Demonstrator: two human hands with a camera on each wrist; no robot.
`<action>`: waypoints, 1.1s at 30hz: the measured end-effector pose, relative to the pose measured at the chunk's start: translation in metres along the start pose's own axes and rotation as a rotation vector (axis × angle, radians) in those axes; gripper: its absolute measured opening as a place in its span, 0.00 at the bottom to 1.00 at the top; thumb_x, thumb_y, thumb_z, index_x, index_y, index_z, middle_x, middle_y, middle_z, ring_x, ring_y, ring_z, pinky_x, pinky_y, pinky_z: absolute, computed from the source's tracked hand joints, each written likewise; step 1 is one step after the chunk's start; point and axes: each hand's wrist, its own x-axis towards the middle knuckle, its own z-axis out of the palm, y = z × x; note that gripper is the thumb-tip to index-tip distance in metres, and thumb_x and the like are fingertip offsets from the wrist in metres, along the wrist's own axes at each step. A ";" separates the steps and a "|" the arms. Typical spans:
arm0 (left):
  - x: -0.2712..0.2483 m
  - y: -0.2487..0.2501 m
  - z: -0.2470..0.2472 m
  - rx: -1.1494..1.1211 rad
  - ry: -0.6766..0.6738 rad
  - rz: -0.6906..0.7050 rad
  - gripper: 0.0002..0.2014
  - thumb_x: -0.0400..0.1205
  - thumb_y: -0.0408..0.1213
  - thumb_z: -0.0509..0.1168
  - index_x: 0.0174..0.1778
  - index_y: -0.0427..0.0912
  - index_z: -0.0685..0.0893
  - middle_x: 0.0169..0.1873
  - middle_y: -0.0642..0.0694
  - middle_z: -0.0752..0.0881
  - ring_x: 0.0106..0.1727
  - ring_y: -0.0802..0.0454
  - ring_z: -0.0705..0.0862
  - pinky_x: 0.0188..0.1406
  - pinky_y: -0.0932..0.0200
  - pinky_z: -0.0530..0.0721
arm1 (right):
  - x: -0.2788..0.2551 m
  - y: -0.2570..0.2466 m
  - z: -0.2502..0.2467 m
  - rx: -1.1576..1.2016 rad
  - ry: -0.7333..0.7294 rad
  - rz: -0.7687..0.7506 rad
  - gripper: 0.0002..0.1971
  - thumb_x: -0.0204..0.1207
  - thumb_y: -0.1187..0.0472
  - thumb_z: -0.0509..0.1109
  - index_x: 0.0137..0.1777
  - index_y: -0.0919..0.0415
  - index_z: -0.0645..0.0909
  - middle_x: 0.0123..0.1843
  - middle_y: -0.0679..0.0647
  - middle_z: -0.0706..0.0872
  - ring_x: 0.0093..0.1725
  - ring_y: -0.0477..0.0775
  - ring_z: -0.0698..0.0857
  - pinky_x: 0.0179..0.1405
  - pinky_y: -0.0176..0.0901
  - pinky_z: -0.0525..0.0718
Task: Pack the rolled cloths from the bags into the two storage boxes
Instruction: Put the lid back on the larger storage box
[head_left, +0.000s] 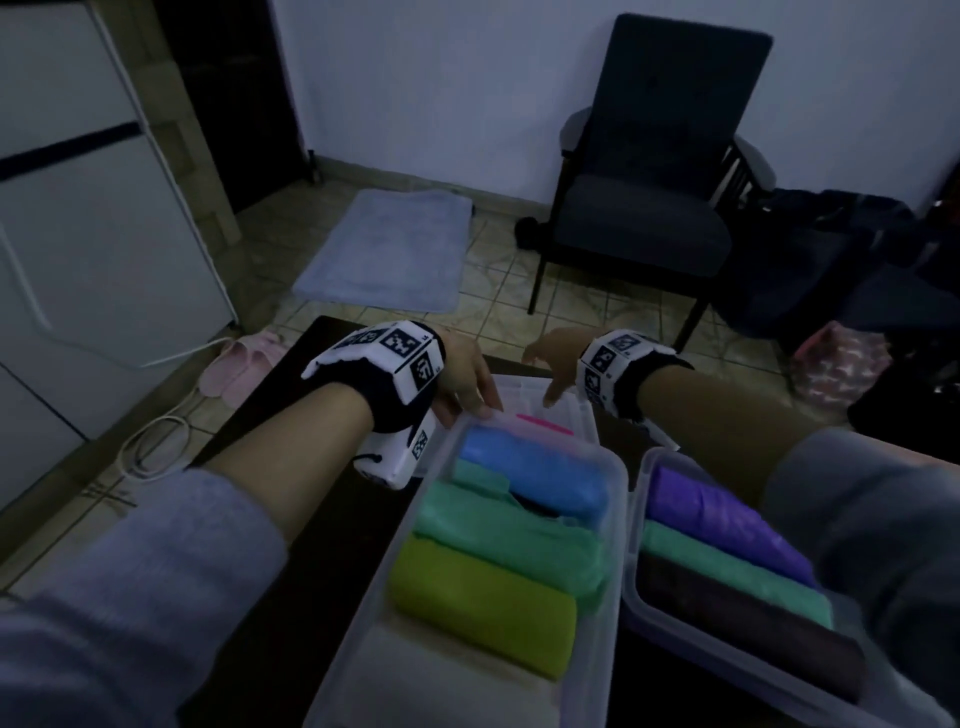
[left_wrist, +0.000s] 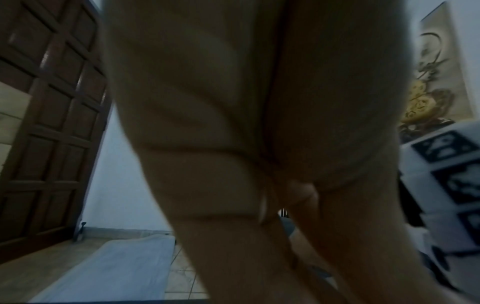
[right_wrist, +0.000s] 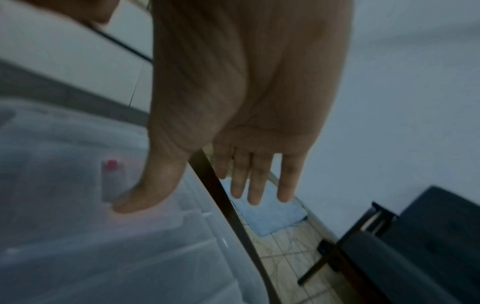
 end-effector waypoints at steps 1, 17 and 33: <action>0.002 0.000 -0.002 -0.011 -0.016 -0.005 0.12 0.78 0.28 0.68 0.57 0.40 0.86 0.37 0.45 0.86 0.38 0.49 0.84 0.32 0.62 0.88 | 0.014 -0.002 0.007 -0.004 -0.025 -0.004 0.45 0.63 0.48 0.81 0.78 0.55 0.64 0.75 0.57 0.73 0.73 0.62 0.73 0.70 0.58 0.73; 0.004 -0.006 0.000 -0.145 -0.005 0.008 0.14 0.78 0.27 0.68 0.60 0.36 0.84 0.41 0.43 0.83 0.39 0.50 0.82 0.30 0.60 0.88 | 0.041 -0.001 0.010 0.079 0.106 0.002 0.48 0.55 0.52 0.85 0.74 0.56 0.64 0.72 0.55 0.72 0.69 0.60 0.76 0.63 0.52 0.79; -0.111 -0.129 0.061 -0.470 0.633 -0.174 0.14 0.87 0.32 0.52 0.64 0.33 0.78 0.54 0.39 0.82 0.44 0.47 0.81 0.34 0.59 0.78 | -0.151 0.002 -0.014 0.690 0.674 -0.303 0.17 0.67 0.76 0.60 0.41 0.50 0.70 0.49 0.58 0.79 0.49 0.57 0.78 0.47 0.47 0.73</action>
